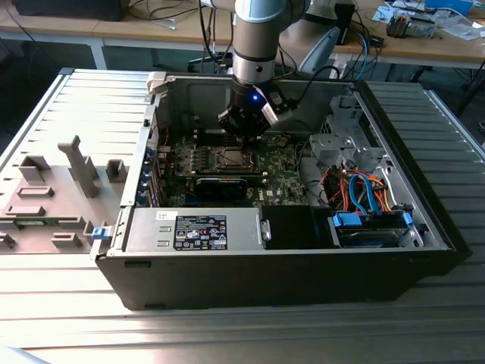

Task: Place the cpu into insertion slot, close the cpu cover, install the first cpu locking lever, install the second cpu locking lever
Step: 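Install the first cpu locking lever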

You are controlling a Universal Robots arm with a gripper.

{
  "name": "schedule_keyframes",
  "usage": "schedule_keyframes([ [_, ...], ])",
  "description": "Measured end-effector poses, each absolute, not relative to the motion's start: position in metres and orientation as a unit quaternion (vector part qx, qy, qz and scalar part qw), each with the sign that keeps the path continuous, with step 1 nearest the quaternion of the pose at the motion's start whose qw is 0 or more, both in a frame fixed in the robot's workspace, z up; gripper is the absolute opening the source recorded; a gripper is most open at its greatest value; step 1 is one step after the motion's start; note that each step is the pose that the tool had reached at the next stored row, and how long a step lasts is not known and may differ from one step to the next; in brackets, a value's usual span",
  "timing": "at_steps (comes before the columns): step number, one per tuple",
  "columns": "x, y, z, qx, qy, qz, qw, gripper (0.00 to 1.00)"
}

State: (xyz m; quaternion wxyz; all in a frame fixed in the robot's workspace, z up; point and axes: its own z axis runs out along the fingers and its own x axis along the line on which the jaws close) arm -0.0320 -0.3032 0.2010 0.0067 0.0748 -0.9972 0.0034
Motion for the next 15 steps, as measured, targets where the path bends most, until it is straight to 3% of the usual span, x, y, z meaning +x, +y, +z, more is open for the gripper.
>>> schedule_keyframes([
  [15,-0.033,-0.300,0.213,0.075,-0.997,0.002,0.005,0.11],
])
